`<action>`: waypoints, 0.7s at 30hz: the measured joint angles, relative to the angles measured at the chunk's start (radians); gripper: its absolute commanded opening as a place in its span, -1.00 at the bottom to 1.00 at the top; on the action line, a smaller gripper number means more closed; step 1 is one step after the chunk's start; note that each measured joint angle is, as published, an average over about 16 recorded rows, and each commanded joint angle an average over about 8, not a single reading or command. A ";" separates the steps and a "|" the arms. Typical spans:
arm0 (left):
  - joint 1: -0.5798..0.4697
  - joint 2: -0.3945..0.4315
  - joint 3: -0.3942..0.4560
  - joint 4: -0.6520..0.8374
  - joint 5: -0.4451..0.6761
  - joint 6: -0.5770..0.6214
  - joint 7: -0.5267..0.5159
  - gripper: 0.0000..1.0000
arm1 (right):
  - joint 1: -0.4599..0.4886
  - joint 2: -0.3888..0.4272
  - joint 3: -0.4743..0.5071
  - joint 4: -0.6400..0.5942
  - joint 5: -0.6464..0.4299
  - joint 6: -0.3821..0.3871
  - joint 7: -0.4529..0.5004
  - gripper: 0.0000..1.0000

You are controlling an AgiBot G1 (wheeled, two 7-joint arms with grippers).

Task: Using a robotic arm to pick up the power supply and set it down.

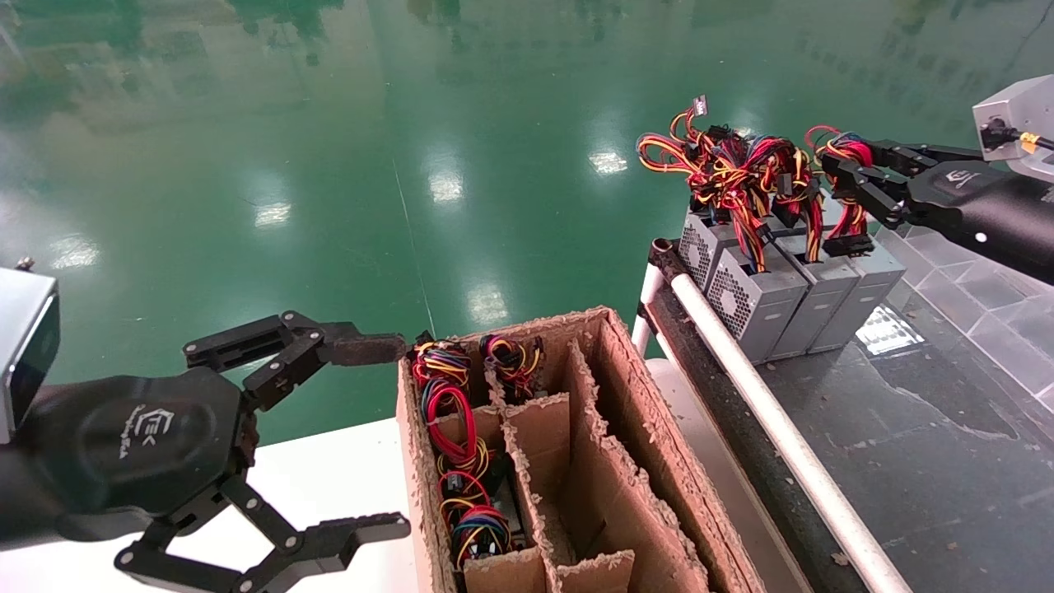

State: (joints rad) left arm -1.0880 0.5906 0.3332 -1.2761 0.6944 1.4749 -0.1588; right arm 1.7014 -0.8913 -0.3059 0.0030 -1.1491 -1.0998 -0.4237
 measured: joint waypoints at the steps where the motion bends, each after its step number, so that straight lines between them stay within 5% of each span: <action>1: 0.000 0.000 0.000 0.000 0.000 0.000 0.000 1.00 | 0.001 0.000 -0.001 -0.002 -0.001 0.005 0.003 1.00; 14: 0.000 0.000 0.000 0.000 0.000 0.000 0.000 1.00 | 0.018 -0.006 -0.020 -0.030 -0.028 0.099 0.059 1.00; 21: 0.000 0.000 0.001 0.000 0.000 0.000 0.000 1.00 | 0.028 -0.001 -0.029 -0.034 -0.042 0.086 0.110 1.00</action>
State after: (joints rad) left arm -1.0882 0.5904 0.3337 -1.2761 0.6940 1.4747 -0.1586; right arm 1.7294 -0.8922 -0.3348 -0.0310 -1.1908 -1.0138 -0.3138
